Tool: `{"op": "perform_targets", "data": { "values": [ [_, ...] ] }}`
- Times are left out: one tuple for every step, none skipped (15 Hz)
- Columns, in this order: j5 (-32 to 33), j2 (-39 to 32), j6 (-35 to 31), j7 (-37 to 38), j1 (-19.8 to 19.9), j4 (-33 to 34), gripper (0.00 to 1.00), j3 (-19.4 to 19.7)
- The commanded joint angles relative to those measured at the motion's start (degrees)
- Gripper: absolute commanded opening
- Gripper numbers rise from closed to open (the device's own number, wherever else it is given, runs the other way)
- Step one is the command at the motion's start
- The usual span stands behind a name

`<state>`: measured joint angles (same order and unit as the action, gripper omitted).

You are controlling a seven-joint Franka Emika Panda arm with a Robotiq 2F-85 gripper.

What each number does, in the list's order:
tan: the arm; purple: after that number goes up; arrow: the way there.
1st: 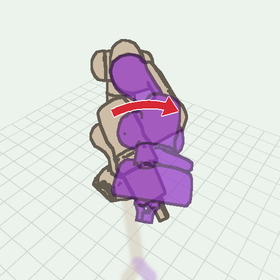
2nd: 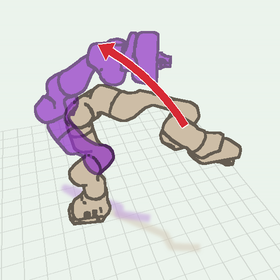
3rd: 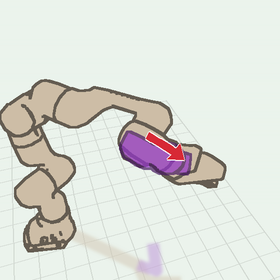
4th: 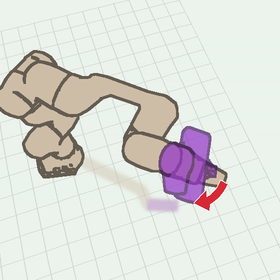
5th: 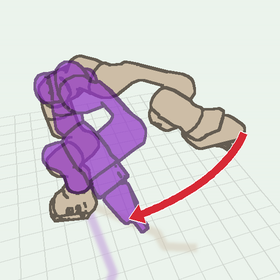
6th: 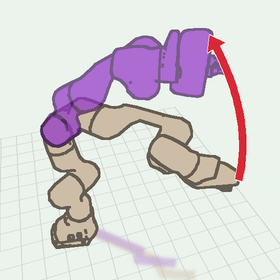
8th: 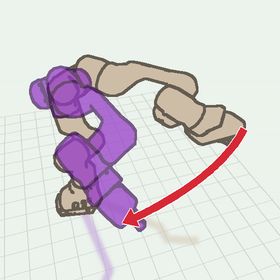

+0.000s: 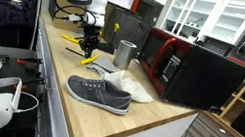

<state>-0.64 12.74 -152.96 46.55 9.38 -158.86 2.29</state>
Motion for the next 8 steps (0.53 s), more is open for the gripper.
{"op": "perform_targets", "data": {
  "values": [
    [1.62,4.61,1.50,-0.15,1.43,-0.36,0.03,-1.02],
    [2.17,5.36,1.40,-0.03,1.70,-0.42,0.03,-1.34],
    [2.81,5.98,1.26,0.12,2.05,-0.43,0.03,-1.69],
    [3.58,6.33,0.87,0.30,2.25,-0.43,0.03,-2.19],
    [4.60,6.51,0.46,0.59,2.61,-0.39,0.03,-2.80],
    [5.74,6.63,-0.11,0.98,3.12,-0.40,0.03,-3.57],
    [7.46,6.23,-1.04,1.49,3.78,-0.38,0.03,-4.57],
    [9.29,5.47,-1.99,2.02,4.47,0.05,0.03,-5.56]
  ]
}}
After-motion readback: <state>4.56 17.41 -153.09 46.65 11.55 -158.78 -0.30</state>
